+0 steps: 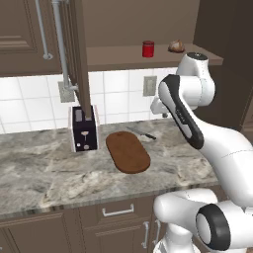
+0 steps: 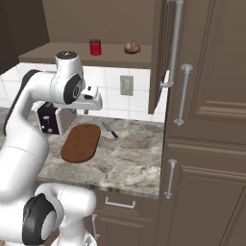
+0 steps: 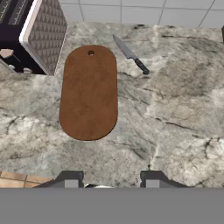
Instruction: Pick the bread, place it on the cutting board, pick the jam, place it on the counter, and close the cabinet.
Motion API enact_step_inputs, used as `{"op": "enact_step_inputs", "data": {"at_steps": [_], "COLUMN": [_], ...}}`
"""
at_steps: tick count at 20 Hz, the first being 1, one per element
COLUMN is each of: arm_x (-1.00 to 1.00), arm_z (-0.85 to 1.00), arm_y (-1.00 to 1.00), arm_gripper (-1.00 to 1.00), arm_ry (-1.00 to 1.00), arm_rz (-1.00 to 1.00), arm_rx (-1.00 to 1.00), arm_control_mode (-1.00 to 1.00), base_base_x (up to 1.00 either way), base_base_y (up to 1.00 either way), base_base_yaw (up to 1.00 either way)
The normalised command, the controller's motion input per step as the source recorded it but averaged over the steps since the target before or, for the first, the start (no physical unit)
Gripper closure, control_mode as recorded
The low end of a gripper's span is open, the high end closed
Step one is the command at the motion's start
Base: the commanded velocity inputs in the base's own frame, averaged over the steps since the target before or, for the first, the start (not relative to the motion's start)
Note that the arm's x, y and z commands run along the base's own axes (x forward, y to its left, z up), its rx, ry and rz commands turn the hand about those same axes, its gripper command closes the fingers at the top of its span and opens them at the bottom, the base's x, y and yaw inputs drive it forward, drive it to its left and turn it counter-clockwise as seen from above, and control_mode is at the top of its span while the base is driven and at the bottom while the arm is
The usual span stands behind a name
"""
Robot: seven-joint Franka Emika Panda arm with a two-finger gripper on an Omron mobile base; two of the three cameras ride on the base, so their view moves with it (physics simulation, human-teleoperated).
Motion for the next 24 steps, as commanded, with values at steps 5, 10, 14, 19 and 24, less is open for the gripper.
{"op": "enact_step_inputs", "data": {"at_steps": [5,10,14,19,24], "arm_x": [-0.14,-0.21,-0.16,-0.14,-0.08], "arm_z": [0.00,0.07,0.17,0.25,0.34], "arm_y": [0.00,0.00,0.00,0.00,0.00], "arm_gripper": [-1.00,-1.00,-1.00,-1.00,-1.00], "arm_ry": [-0.09,-0.15,-0.17,-0.16,-0.14], "arm_rz": [0.00,0.00,0.00,0.00,0.00], "arm_rx": [0.00,0.00,0.00,0.00,0.01], "arm_control_mode": [-1.00,-1.00,-1.00,-1.00,-1.00], "base_base_x": [0.00,0.00,0.00,0.00,0.00], "base_base_y": [0.00,0.00,0.00,0.00,0.00], "base_base_yaw": [0.00,0.00,0.00,0.00,0.00]}}
